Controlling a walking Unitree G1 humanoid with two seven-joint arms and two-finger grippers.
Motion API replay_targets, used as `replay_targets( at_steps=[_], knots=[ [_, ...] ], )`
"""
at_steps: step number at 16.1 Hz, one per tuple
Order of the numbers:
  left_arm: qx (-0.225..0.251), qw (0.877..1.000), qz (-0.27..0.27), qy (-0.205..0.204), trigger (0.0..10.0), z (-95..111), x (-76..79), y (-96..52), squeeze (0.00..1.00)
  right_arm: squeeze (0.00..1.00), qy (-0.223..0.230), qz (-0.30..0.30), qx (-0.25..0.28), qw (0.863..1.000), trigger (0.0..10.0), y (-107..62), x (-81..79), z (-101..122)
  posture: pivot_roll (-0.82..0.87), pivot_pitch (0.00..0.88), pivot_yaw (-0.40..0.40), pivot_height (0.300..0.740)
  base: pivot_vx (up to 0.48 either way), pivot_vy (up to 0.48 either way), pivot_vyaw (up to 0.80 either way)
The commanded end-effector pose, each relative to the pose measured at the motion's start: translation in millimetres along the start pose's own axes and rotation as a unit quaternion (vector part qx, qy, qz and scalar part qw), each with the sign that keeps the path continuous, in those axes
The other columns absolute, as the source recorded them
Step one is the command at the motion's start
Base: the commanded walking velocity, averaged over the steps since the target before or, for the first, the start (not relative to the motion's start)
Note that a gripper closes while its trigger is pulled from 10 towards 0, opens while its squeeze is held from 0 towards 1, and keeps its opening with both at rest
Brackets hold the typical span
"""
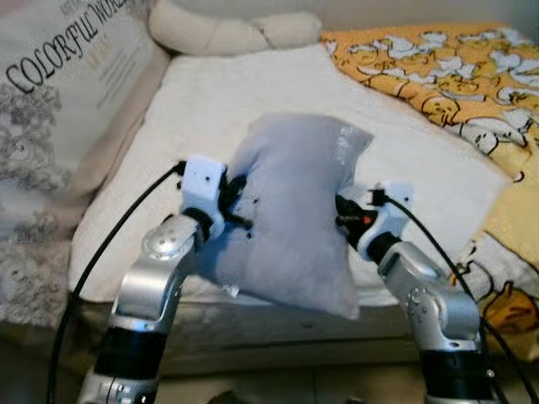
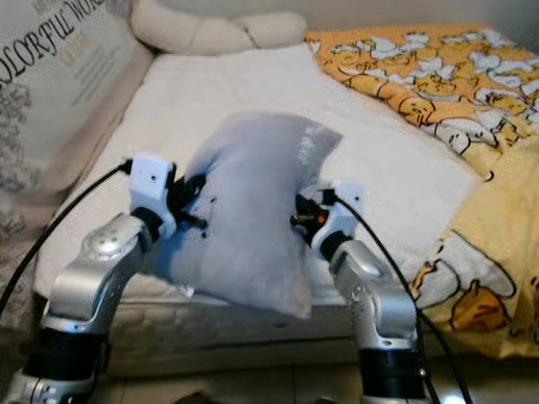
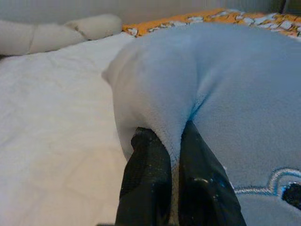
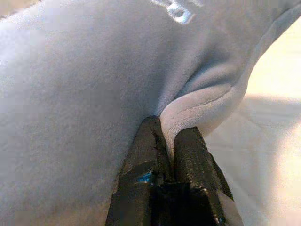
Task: Clean up the room
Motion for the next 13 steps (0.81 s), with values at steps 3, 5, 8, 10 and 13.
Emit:
replay_targets(
  at_steps=[3, 5, 8, 10, 13],
  knots=[
    [0.015, 1.000, 0.009, 0.010, 10.0, 8.0, -7.8, -4.4, 0.00, 0.00, 0.010, 0.019, 0.015, 1.000, 10.0, 2.0, -12.7, 4.4, -0.02, 0.000, 0.099, 0.740, 0.000, 0.329, 0.00],
    [0.013, 1.000, 0.008, 0.011, 10.0, 7.8, -7.6, -4.4, 0.00, 0.00, 0.013, 0.018, 0.013, 1.000, 10.0, 1.4, -13.4, 2.7, -0.03, 0.000, 0.101, 0.740, 0.000, 0.328, 0.00],
    [0.012, 1.000, 0.005, 0.014, 10.0, 8.7, -8.4, -3.7, 0.00, 0.00, 0.017, 0.013, 0.009, 1.000, 10.0, 1.5, -13.6, 0.8, -0.03, 0.000, 0.105, 0.740, 0.000, 0.329, 0.00],
    [0.012, 1.000, 0.004, 0.014, 10.0, 8.6, -7.6, -2.8, 0.00, 0.00, 0.018, 0.010, 0.008, 1.000, 10.0, 2.1, -12.2, 1.0, -0.03, 0.000, 0.105, 0.740, 0.000, 0.330, 0.00],
    [0.012, 1.000, 0.011, 0.010, 10.0, 9.6, -7.8, -2.1, 0.00, 0.00, 0.020, 0.007, 0.007, 1.000, 10.0, 2.8, -10.2, 1.5, -0.02, 0.000, 0.103, 0.740, 0.000, 0.110, 0.00]
  ],
)
Point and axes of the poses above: a point about 5 cm out from each wrist's last joint towards the gripper, its own y axis pointing out of the wrist towards the gripper, its own z axis along the axis of the wrist's last joint, x = y × z, the point moved 1 cm from there along y, pointing out of the wrist towards the gripper, and after that the axes turned 13 degrees about -y, right-handed, at the moved point
